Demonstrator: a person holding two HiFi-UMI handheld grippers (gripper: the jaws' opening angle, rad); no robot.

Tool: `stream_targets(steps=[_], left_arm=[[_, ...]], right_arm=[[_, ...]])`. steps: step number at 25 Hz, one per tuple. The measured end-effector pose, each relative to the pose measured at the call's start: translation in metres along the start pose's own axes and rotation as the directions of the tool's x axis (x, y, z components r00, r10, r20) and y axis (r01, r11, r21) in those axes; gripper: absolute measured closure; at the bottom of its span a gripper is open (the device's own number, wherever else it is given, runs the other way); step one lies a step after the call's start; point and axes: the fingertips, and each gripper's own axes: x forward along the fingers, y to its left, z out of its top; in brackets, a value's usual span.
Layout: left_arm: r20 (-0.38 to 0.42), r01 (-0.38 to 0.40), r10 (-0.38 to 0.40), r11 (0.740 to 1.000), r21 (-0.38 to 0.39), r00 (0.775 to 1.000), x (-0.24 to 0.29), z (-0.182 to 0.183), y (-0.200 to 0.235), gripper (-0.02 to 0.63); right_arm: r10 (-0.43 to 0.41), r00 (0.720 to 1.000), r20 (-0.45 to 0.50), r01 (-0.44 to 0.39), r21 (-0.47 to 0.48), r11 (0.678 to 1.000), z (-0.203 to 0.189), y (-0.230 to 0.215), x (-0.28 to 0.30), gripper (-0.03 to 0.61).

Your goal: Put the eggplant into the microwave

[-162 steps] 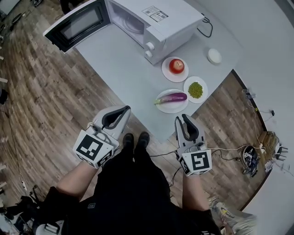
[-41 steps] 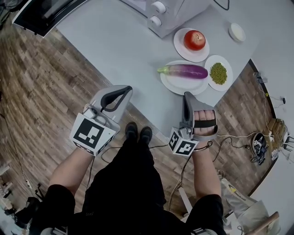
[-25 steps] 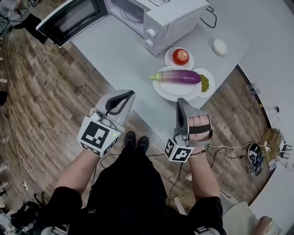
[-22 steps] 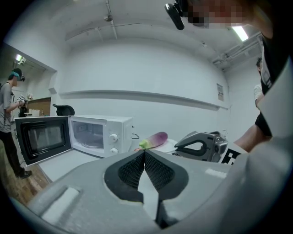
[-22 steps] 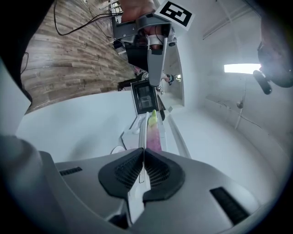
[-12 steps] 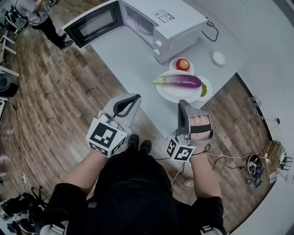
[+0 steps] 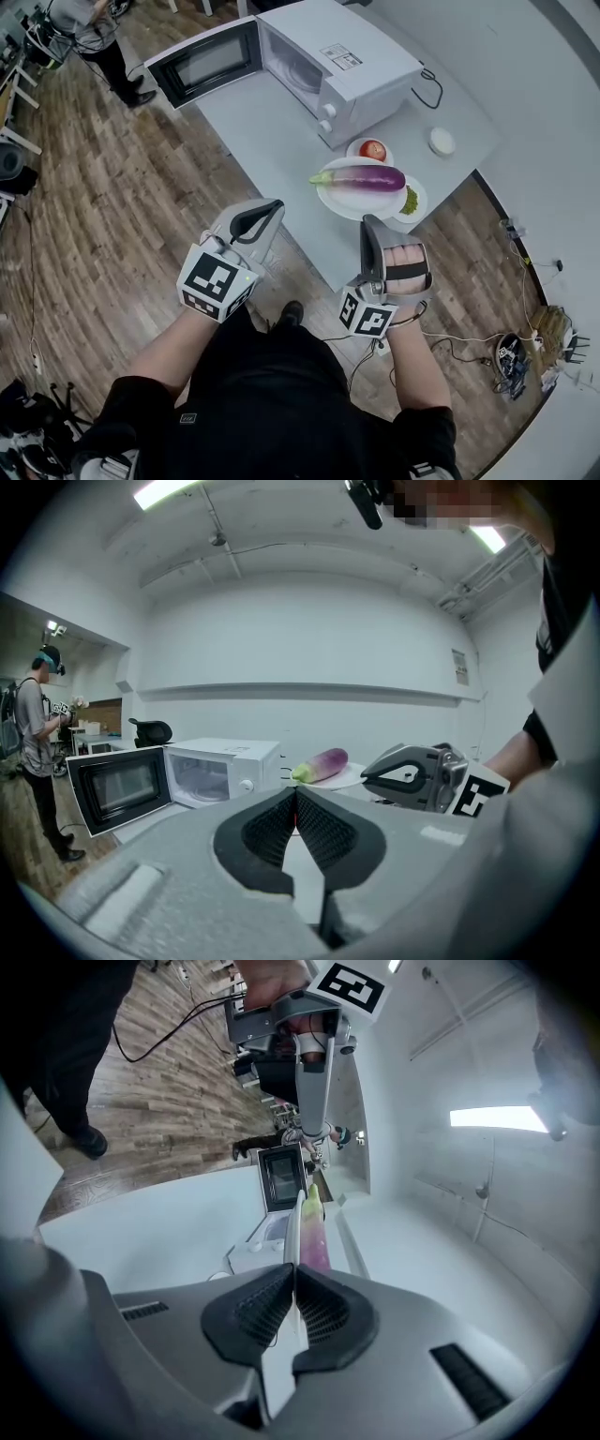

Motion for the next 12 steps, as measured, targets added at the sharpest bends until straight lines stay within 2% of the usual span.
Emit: stream_targets(steps=[6,12], left_arm=[[0.017,0.005,-0.004,1.0,-0.007,1.0,-0.01,0.002,0.031,0.604],[0.032,0.034,-0.036,0.999,0.041,0.999,-0.025,0.019,0.085,0.604]], right_arm=[[-0.012,1.0,0.004,0.012,0.005,1.0,0.027,-0.008,0.019,0.555],[-0.04,0.999,-0.029,0.04,0.017,0.999,0.065,-0.026,0.051,0.555]])
